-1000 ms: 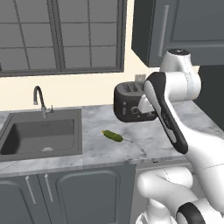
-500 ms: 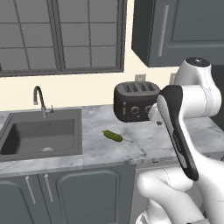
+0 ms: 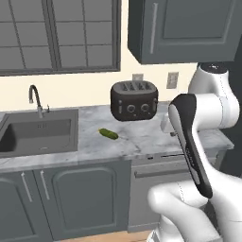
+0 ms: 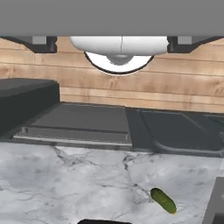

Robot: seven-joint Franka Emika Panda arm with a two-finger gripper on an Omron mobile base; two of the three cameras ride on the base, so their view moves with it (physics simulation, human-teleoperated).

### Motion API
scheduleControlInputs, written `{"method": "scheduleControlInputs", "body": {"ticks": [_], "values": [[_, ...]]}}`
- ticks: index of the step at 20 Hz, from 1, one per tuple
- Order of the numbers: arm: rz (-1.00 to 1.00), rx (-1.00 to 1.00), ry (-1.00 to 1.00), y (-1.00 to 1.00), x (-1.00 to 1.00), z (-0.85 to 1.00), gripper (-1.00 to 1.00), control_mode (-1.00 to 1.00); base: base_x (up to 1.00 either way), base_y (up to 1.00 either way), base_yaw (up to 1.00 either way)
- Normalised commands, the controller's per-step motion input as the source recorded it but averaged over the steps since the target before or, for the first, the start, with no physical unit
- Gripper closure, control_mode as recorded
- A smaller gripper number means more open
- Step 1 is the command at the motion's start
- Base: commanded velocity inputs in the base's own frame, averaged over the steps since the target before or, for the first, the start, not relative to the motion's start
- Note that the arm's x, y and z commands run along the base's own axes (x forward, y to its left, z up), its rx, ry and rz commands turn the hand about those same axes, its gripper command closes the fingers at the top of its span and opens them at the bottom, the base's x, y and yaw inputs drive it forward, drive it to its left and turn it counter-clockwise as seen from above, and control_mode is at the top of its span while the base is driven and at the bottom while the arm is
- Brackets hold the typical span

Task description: Open the fridge, remove the kiwi, cucumber, and fish, and place them on any counter.

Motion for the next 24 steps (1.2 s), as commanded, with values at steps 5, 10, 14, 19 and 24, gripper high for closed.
{"method": "scheduleControlInputs", "body": {"ticks": [5,10,14,19,24], "values": [[0.0,0.0,0.0,0.0,0.0,0.0,-1.0,1.0,-1.0,-0.75,-0.03],[0.0,0.0,0.0,0.0,0.0,0.0,-1.0,1.0,-0.85,-0.93,-0.08],[0.0,0.0,0.0,0.0,0.0,0.0,-1.0,1.0,-0.09,-1.0,-0.13],[0.0,0.0,0.0,0.0,0.0,0.0,-1.0,1.0,0.0,-1.0,-0.15],[0.0,0.0,0.0,0.0,0.0,0.0,-1.0,1.0,0.04,-0.92,-0.03]]}}
